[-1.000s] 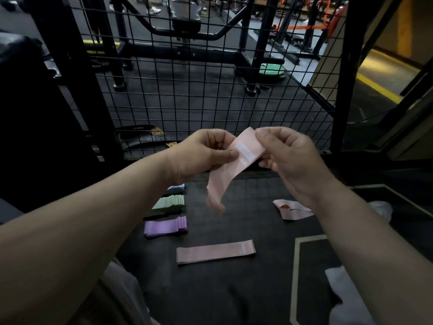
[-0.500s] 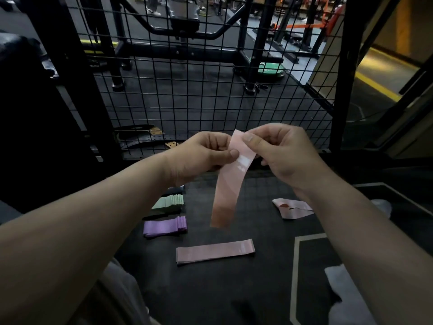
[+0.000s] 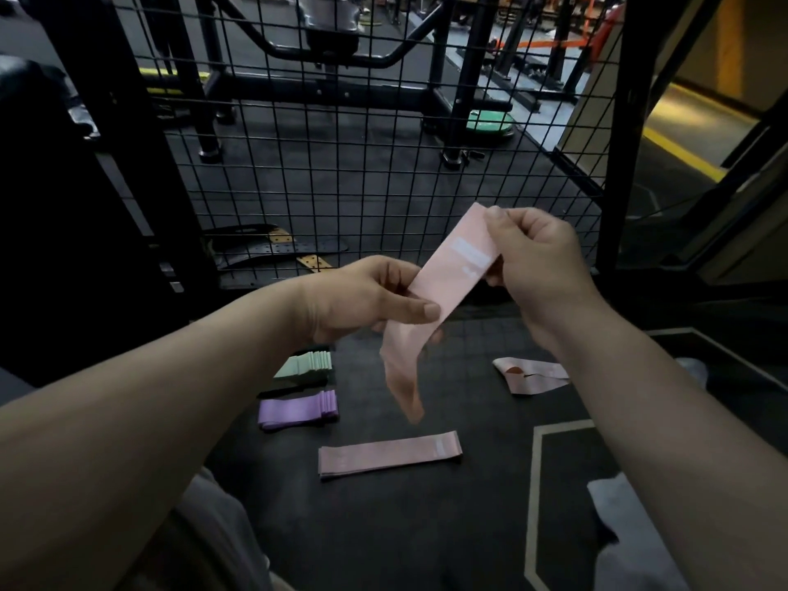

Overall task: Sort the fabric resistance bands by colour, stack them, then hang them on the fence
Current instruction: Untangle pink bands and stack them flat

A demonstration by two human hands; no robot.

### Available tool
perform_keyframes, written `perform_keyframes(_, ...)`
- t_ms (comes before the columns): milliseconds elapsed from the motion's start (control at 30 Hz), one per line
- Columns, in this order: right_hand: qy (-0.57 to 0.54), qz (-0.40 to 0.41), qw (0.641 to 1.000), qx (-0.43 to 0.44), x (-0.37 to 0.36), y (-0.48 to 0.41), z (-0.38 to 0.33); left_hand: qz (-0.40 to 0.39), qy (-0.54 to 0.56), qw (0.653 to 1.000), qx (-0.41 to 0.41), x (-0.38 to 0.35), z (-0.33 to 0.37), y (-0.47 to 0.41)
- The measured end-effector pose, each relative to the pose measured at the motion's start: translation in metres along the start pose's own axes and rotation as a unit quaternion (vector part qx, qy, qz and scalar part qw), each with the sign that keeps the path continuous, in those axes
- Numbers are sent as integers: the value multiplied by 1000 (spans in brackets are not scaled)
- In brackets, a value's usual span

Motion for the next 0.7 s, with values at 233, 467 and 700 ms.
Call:
perform_keyframes(233, -67, 80, 986, -132, 21, -18, 31, -1, -95, 992, 82, 7, -7, 11)
perform_keyframes(467, -108, 137, 945, -278, 27, -27, 89, 69, -166, 971, 158, 30, -21, 22)
perform_keyframes(700, -68, 128, 923, -356, 22, -30, 155, 190, -259, 916, 241, 55, -68, 16)
Point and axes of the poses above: each hand's wrist, its own y-axis away from the middle knuckle, its own x-axis out of the back of the hand, z = x × y, the point moved 1 cm from there along -y, towards the middle knuckle, and after that the axes turned 8 degrees about z, right-handed, at the moved point
